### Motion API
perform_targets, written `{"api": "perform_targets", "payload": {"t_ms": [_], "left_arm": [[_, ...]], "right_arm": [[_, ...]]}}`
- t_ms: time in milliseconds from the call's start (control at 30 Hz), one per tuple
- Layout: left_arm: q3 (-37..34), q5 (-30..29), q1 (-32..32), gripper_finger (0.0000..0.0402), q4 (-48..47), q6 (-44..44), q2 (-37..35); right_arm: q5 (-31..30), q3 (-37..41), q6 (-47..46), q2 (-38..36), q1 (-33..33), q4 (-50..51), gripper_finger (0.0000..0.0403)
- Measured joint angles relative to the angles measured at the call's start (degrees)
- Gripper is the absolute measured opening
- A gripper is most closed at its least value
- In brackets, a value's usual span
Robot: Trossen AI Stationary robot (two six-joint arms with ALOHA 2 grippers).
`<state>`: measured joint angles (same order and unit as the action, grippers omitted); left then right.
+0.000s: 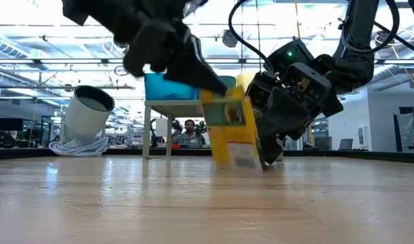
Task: Pick & Place Office Desk Supplies
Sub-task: Put the yellow crayon box into the yellow bin on the shelf
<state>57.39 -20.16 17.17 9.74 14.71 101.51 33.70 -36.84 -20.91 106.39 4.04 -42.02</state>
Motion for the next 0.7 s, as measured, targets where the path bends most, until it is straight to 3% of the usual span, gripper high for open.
{"api": "perform_targets", "payload": {"t_ms": [333,700], "left_arm": [[0.04,-2.33,-2.04,0.0000,-0.86,0.14,-8.27],[1.98,-5.58,-3.44,0.0000,-1.58,5.69,-15.67]], "right_arm": [[-0.38,0.13,2.29,-6.09,1.59,1.83,0.0215],[-0.42,0.08,3.55,-18.11,1.59,15.64,0.0215]]}}
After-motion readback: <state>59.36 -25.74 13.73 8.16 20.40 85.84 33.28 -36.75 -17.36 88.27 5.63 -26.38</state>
